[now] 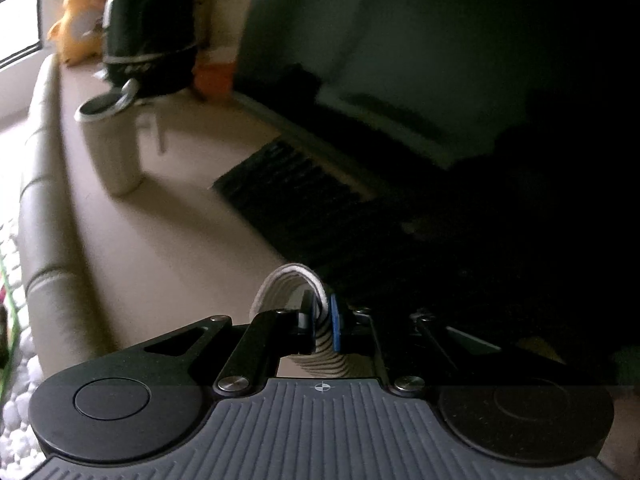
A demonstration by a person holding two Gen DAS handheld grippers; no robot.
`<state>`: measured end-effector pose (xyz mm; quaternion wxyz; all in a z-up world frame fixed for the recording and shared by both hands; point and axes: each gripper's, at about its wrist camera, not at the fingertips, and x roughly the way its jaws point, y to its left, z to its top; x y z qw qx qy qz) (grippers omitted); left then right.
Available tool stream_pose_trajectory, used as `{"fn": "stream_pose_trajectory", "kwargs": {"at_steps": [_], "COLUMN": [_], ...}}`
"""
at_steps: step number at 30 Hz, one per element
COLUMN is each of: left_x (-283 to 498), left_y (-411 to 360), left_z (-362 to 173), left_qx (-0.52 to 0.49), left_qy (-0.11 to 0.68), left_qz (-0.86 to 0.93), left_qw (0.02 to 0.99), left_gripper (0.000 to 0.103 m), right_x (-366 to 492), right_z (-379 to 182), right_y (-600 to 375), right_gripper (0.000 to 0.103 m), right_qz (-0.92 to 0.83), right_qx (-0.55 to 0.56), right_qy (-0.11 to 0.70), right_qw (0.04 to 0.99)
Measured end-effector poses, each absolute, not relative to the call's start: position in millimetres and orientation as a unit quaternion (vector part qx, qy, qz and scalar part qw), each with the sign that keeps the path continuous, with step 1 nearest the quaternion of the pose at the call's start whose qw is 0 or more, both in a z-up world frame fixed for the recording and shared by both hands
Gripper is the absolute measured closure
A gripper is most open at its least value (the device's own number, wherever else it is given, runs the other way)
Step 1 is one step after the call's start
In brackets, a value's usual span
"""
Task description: Fold clothes
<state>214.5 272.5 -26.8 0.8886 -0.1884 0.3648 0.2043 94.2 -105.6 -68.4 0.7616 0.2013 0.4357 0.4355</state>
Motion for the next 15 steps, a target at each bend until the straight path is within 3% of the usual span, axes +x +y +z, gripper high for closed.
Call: {"fn": "stream_pose_trajectory", "kwargs": {"at_steps": [15], "left_x": [217.7], "left_y": [184.1], "left_z": [52.9], "left_qx": [-0.128], "left_qy": [0.321], "left_qz": [0.122], "left_qw": [0.93], "left_gripper": [0.095], "right_x": [92.0], "right_z": [-58.6], "right_y": [-120.5], "right_gripper": [0.004], "right_qz": [0.441], "right_qx": [0.193], "right_qy": [0.419], "right_qw": [0.769]}}
